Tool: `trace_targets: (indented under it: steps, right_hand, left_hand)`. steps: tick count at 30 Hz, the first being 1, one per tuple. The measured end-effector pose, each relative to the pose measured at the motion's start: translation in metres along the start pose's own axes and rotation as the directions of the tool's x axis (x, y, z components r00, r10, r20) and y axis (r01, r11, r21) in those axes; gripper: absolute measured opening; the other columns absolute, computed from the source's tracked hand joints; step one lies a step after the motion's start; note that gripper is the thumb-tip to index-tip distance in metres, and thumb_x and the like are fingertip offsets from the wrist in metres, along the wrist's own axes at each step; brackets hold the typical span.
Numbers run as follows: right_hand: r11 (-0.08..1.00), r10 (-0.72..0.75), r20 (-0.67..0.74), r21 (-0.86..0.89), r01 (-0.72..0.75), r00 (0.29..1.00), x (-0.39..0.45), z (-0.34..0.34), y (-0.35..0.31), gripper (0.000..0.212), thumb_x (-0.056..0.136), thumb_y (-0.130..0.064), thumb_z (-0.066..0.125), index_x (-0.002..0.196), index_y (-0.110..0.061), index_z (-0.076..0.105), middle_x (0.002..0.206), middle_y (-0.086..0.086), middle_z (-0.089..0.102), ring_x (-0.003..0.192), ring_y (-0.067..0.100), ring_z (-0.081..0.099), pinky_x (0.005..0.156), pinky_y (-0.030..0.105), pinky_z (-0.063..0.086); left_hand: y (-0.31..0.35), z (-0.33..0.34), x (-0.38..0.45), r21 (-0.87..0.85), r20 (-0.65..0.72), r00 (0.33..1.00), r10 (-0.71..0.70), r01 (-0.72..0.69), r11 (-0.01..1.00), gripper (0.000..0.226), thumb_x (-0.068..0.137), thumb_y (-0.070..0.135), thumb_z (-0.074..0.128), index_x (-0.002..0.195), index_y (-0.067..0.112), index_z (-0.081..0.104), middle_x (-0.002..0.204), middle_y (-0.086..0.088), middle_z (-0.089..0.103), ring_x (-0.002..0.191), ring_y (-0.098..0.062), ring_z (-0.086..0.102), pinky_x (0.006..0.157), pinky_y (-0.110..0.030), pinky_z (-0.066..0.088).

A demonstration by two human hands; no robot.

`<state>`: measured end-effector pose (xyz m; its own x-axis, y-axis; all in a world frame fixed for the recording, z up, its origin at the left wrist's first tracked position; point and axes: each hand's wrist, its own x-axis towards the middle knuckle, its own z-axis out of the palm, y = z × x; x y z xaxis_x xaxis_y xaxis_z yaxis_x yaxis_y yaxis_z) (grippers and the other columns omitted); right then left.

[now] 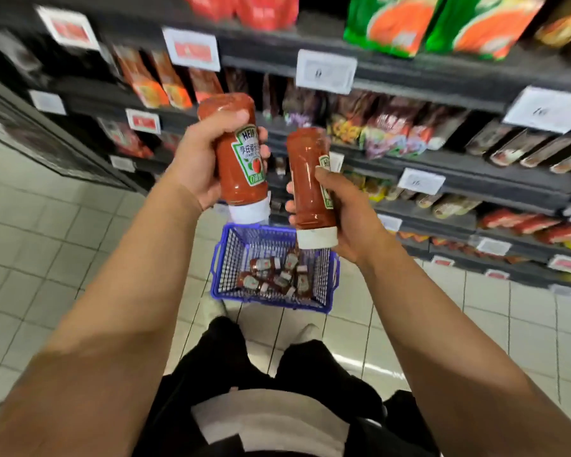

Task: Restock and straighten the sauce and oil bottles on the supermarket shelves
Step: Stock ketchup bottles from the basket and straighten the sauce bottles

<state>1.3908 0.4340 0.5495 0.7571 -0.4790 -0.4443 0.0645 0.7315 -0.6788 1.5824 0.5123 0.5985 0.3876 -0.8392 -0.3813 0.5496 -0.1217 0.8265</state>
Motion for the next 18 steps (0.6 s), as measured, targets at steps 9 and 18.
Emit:
trace_targets:
  steps: [9,18]
  right_hand:
    - [0.931,-0.336,0.238,-0.064,0.36,0.911,-0.029,0.089,-0.113,0.063,0.064,-0.021,0.078,0.118,-0.006,0.051,0.088,0.008,0.066,0.068,0.022,0.065,0.061,0.035,0.057]
    - [0.704,-0.612,0.221,-0.284,0.651,0.759,-0.03,0.16,-0.218,0.055,0.057,-0.027,0.079,0.111,-0.027,0.067,0.089,0.006,0.066,0.076,0.019,0.064,0.069,0.029,0.057]
  left_hand:
    - [0.135,0.061,-0.039,0.196,0.049,0.934,0.354,-0.357,0.913,0.04,0.08,0.024,0.067,0.118,0.012,0.058,0.098,-0.012,0.064,0.085,-0.025,0.065,0.078,-0.037,0.054]
    - [0.262,0.052,-0.02,0.348,0.199,0.749,0.631,-0.656,0.669,0.05,0.068,0.044,0.084,0.113,0.03,0.068,0.101,0.006,0.072,0.089,-0.01,0.067,0.078,-0.028,0.055]
